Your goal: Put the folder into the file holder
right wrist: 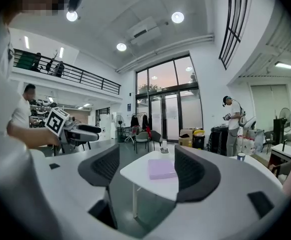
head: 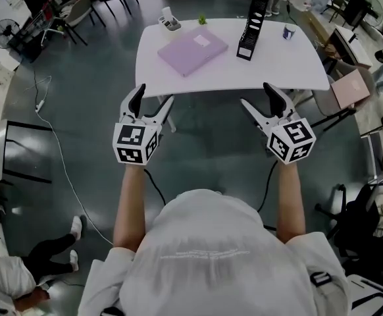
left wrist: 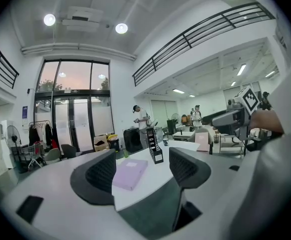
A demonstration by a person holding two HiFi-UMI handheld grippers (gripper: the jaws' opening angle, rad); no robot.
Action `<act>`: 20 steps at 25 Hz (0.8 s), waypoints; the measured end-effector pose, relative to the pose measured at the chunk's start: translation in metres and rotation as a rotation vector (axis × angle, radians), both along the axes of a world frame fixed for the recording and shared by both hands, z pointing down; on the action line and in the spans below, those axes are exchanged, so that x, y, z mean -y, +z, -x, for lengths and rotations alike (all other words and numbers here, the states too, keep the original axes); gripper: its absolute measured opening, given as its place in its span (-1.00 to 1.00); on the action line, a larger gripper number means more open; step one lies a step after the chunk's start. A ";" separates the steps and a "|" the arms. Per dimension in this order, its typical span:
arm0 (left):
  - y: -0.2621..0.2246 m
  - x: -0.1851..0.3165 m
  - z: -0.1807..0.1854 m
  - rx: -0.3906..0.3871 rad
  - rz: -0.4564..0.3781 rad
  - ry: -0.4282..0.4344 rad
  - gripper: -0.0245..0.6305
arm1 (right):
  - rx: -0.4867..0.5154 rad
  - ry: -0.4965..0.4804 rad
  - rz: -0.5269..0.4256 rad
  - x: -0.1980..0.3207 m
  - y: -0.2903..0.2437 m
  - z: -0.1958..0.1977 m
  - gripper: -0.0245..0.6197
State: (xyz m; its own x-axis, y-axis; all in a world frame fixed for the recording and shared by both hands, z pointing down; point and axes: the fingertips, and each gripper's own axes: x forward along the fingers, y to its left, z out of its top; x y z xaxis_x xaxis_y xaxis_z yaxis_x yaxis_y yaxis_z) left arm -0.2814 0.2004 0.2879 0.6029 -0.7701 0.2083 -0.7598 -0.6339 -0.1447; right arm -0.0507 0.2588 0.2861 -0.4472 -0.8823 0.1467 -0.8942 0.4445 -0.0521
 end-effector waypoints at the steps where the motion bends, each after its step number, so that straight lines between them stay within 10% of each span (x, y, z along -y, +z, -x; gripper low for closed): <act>1: 0.001 0.000 -0.003 0.000 -0.001 0.002 0.11 | -0.001 -0.001 0.000 0.000 0.002 -0.003 0.13; 20: 0.042 -0.015 -0.039 0.046 0.143 -0.058 0.11 | 0.055 0.042 0.095 0.005 0.042 -0.064 0.10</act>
